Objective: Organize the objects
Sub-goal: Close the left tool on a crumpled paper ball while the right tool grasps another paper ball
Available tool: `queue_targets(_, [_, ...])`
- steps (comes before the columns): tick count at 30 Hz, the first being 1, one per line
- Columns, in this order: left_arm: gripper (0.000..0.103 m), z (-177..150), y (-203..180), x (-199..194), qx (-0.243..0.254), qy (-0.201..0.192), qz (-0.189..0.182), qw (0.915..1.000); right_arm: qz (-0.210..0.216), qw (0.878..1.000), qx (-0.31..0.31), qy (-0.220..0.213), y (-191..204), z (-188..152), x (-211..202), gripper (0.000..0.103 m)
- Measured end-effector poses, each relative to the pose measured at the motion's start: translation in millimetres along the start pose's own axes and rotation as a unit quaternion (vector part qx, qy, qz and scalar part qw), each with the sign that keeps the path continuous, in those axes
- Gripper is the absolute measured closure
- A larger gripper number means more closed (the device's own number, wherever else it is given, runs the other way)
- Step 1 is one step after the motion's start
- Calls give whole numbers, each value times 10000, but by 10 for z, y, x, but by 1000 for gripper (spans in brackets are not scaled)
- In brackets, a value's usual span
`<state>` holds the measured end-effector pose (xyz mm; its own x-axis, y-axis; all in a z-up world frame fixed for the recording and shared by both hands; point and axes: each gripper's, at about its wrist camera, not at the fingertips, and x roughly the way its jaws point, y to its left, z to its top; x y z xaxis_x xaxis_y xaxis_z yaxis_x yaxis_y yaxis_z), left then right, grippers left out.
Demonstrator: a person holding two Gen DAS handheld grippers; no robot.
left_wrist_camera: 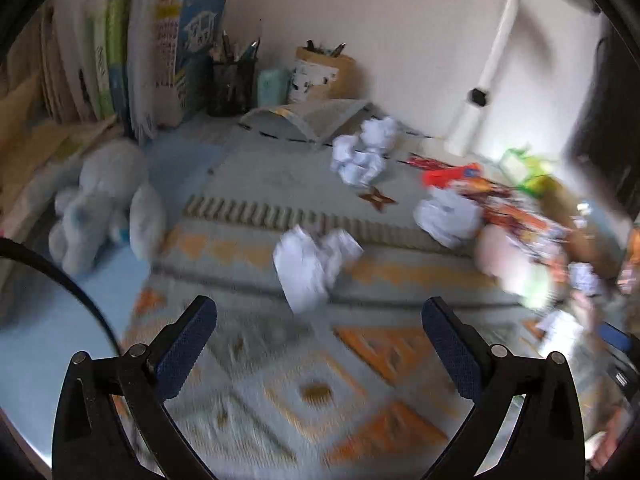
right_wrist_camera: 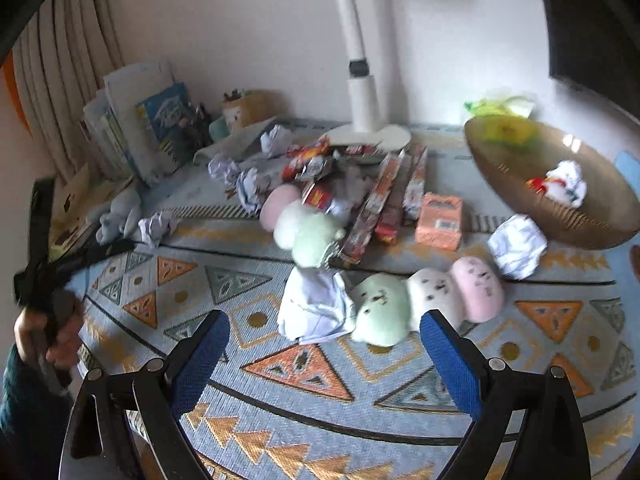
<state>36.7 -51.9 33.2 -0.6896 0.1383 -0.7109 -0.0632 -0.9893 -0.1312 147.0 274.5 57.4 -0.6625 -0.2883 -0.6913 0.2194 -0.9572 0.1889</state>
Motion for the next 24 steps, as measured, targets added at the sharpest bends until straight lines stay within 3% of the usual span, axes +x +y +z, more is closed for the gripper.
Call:
queue_targets(2, [0, 94, -8, 203, -4, 138, 150, 9998, -2, 10000, -18, 48, 51, -22, 83, 7])
queue_targets(4, [0, 173, -35, 344, -48, 224, 48, 9997, -48, 9999, -81, 65, 70, -21, 104, 7])
queue_targets(9, [4, 252, -120, 477, 55, 259, 123, 9996, 35, 9999, -71, 78, 93, 84, 170, 7])
queue_targets(13, [28, 252, -77, 503, -127, 235, 270, 9993, 57, 9996, -149, 230, 151, 169, 307, 7])
queue_targets(15, [50, 245, -38, 520, -211, 264, 206, 9992, -79, 9990, -248, 366, 211, 187, 416, 7])
queue_targets(17, [57, 237, -31, 514, -216, 243, 225, 9992, -135, 9982, -391, 439, 262, 182, 503, 8])
queue_targets(19, [57, 223, -43, 458, -187, 97, 278, 9994, -401, 9966, -609, 395, 331, 175, 533, 24])
queue_targets(20, [57, 223, -43, 427, -176, 16, 248, 9995, -587, 9944, -781, 408, 379, 161, 556, 39])
queue_targets(24, [57, 219, 58, 316, -366, -266, 2, 9990, -1107, 9846, -1304, 354, 485, 75, 632, 49])
